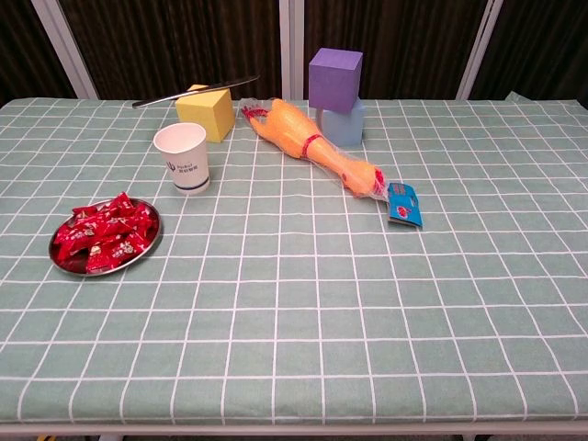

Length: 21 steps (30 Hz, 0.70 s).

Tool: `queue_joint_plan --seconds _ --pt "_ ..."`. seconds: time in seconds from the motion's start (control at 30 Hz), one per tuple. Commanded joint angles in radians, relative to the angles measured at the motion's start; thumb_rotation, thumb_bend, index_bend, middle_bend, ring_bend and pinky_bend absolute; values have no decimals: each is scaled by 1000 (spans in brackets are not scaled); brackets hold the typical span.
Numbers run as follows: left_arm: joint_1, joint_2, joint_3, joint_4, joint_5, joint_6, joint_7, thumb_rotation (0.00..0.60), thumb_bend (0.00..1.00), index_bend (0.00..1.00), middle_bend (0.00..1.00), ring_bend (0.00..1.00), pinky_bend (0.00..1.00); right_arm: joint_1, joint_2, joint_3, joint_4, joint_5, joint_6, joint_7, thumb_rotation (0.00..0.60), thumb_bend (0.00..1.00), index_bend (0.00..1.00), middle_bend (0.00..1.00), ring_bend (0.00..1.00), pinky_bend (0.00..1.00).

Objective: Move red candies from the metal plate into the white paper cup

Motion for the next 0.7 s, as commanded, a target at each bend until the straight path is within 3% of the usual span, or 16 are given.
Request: queue_joint_plan --seconds 0.03,0.27,0.37,0.43,0.57,0.7 --pt "0 -4 -1 1 4 5 -2 600 124 342 356 291 403 3 3 2 -4 -3 1 -2 600 104 261 264 204 340" --pt "-19 12 0 -8 30 -12 -40 600 127 354 356 294 404 2 8 1 -8 -6 6 2 600 104 261 263 204 340" --pt "-48 30 -8 -19 54 -35 -61 600 149 360 364 353 434 0 8 1 -6 -6 11 5 600 103 261 263 203 340" --pt "-80 33 -17 -15 85 -50 -76 600 156 366 383 418 496 2 9 2 -7 -6 10 4 600 103 261 261 202 340" --pt "-161 34 -21 0 152 -120 -130 600 163 378 429 624 786 5 14 3 -16 -14 15 -5 600 103 261 258 197 340" --pt "-254 19 -23 38 197 -217 -149 600 165 378 430 745 938 5 20 4 -26 -14 15 -16 600 103 261 257 197 340"
